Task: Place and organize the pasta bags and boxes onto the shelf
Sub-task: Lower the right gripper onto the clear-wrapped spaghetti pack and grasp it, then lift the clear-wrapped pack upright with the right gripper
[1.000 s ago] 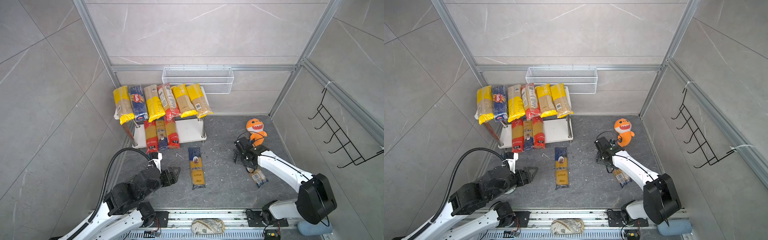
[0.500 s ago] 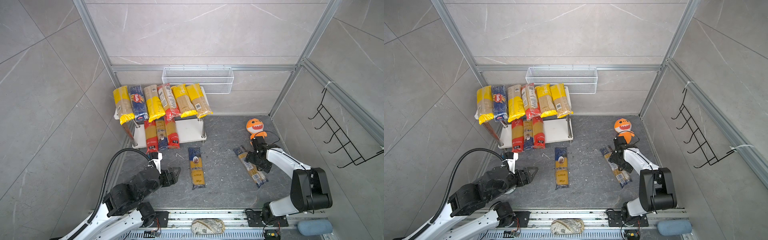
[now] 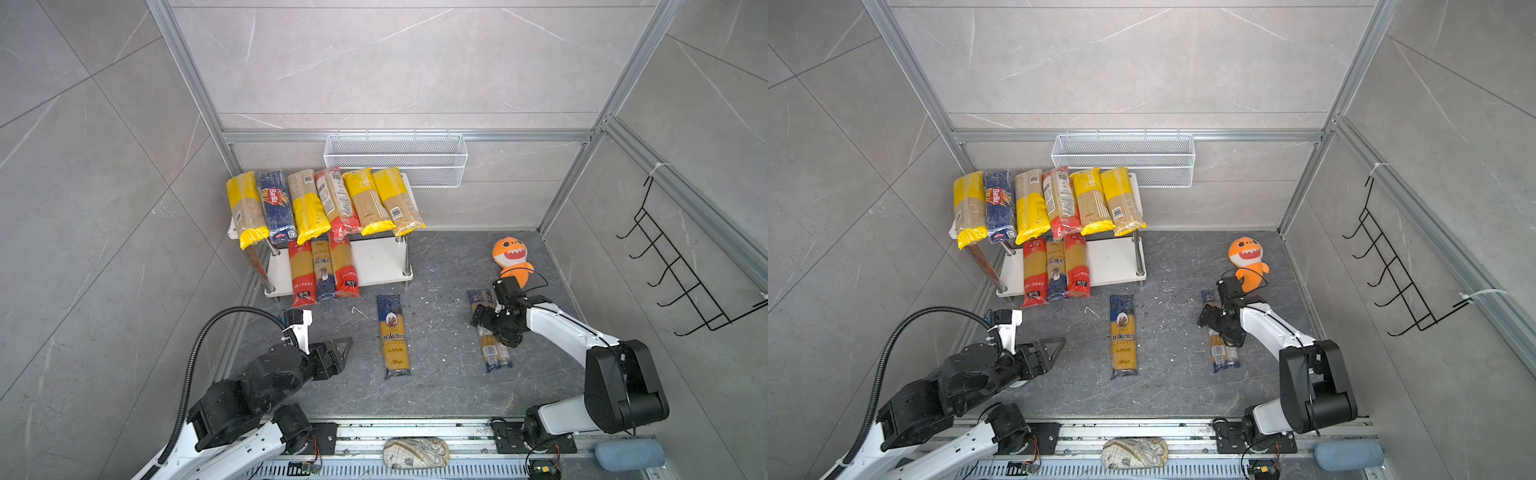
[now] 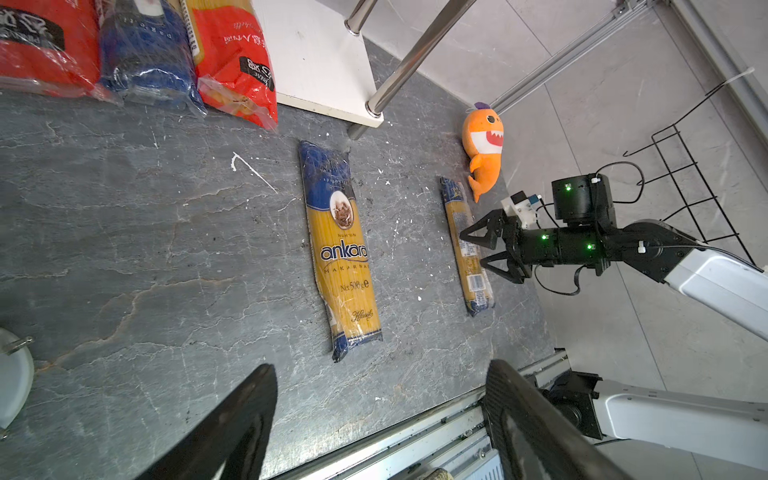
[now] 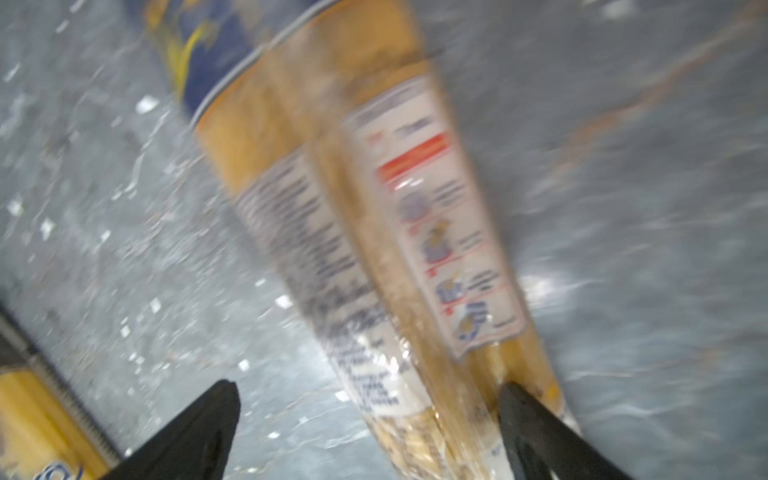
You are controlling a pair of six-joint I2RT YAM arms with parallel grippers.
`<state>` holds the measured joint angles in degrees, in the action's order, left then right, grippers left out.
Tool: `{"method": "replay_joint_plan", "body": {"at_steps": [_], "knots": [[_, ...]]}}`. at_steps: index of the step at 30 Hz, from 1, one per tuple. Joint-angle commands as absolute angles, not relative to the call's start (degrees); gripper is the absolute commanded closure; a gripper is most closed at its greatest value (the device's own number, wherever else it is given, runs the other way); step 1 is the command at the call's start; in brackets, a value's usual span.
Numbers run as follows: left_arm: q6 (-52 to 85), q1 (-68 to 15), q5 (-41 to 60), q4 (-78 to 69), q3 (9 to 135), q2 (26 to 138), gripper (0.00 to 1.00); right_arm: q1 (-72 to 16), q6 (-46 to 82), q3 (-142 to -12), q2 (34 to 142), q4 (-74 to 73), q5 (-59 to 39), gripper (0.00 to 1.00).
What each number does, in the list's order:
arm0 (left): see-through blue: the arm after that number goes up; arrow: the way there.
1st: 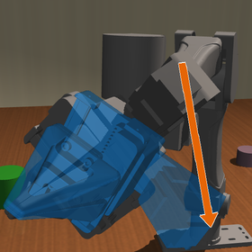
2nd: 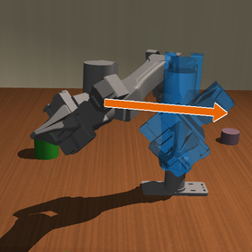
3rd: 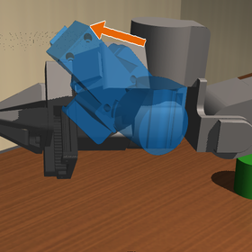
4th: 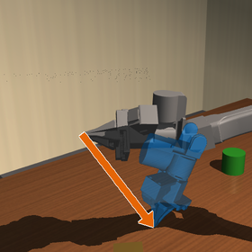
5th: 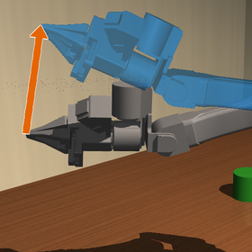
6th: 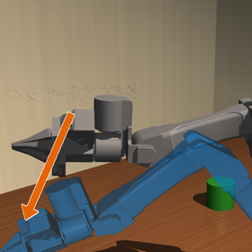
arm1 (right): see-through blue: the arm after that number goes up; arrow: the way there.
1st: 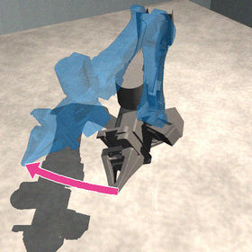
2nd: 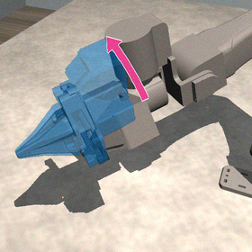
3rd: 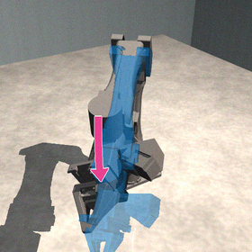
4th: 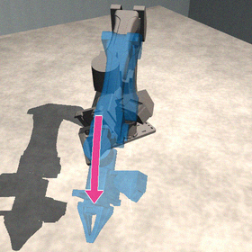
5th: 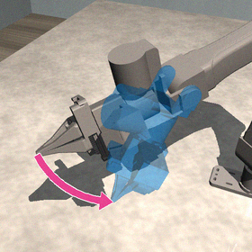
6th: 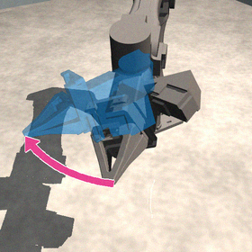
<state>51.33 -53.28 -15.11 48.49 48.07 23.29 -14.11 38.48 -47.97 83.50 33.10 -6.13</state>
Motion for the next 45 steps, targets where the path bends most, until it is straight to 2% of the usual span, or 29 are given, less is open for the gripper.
{"method": "replay_joint_plan", "body": {"at_steps": [1, 7, 10, 26, 28, 32, 35, 39, 40, 41, 45], "knots": [[50.6, -53.4, -16.7, 50.0, 47.6, 21.3, 0.18, -19.8, 41.9, -49.6, 84.6, 34.4, -6.4, 0.0], [50.9, -53.4, -16.5, 51.5, 47.1, 18.5, 0.18, -22.5, 41.6, -53.4, 84.1, 43.9, 7.0, 0.0], [50.7, -53.4, -16.7, 51.8, 47.2, 17.9, 0.18, -22.7, 41.8, -52.9, 84.0, 45.0, 9.1, 0.0], [50.1, -53.4, -17.6, 54.3, 48.2, 16.6, 0.18, -25.2, 44.4, -50.4, 90.7, 38.3, 5.3, 0.0], [50.1, -53.4, -17.7, 54.5, 48.2, 16.3, 0.18, -25.9, 44.6, -49.9, 91.0, 37.9, 5.2, 0.03], [50.1, -53.4, -17.8, 54.7, 48.2, 16.4, 0.18, -26.1, 44.3, -48.9, 93.7, 35.4, 2.5, 0.22], [50.1, -53.4, -17.6, 54.9, 48.4, 16.4, 0.18, -26.1, 44.5, -47.6, 96.1, 32.7, -0.1, 0.41], [50.4, -53.5, -17.5, 55.5, 48.8, 15.8, 0.18, -26.1, 45.0, -45.7, 95.7, 30.9, -1.5, 0.77], [50.5, -53.4, -17.5, 55.6, 49.0, 15.6, 0.18, -26.2, 44.8, -45.4, 94.7, 30.5, -2.2, 0.93], [50.4, -53.4, -17.6, 55.7, 49.0, 15.4, 0.18, -26.2, 45.0, -45.1, 93.6, 30.8, -2.3, 1.0], [50.2, -53.4, -18.7, 56.9, 50.0, 15.5, 0.18, -27.3, 44.3, -44.3, 86.0, 32.7, -4.1, 1.0]]}}
